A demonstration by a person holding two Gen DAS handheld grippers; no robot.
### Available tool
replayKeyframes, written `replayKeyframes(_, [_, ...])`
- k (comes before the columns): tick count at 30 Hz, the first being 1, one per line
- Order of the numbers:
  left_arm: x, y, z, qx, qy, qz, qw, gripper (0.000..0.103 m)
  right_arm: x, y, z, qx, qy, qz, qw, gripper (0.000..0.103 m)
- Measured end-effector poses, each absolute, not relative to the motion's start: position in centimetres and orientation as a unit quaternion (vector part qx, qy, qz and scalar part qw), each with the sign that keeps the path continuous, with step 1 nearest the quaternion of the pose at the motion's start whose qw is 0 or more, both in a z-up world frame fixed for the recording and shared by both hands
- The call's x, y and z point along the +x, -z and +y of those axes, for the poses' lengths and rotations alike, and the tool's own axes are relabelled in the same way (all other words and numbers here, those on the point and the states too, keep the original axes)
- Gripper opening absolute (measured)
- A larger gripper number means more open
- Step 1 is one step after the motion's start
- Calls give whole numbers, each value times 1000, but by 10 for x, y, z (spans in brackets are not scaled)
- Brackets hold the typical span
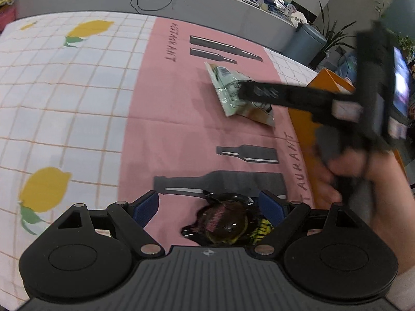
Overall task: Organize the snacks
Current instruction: 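Grasp the dark chocolate packet with left tool while right lifts white packet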
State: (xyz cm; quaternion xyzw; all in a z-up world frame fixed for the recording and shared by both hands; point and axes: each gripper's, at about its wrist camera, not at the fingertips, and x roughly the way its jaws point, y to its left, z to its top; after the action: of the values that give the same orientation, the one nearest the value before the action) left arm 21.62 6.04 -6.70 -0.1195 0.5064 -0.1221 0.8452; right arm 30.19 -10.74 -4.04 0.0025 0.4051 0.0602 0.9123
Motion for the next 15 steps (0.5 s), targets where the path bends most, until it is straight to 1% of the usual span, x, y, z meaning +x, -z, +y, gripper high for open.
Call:
replayKeyframes(1, [216, 69, 60, -120, 122, 509, 844, 101, 308, 42, -108, 17, -64, 408, 911, 90])
replayKeyframes(2, [217, 69, 59, -120, 123, 509, 843, 101, 314, 44, -109, 32, -68, 411, 908, 96])
replayKeyframes(6, [218, 74, 58, -106, 110, 511, 846, 101, 347, 59, -108, 61, -62, 447, 890, 98])
replayKeyframes(11, [218, 78, 65, -105, 108, 518, 842, 101, 362, 69, -96, 29, -66, 446, 892, 98])
replayKeyframes(12, [218, 79, 66, -104, 108, 518, 842, 101, 361, 70, -94, 18, -68, 446, 892, 92])
replayKeyframes(13, [218, 79, 66, -103, 106, 519, 842, 101, 359, 71, -93, 7, -66, 442, 894, 88])
replayKeyframes(15, [218, 79, 68, -103, 102, 519, 842, 101, 354, 69, -93, -6, -65, 437, 897, 69])
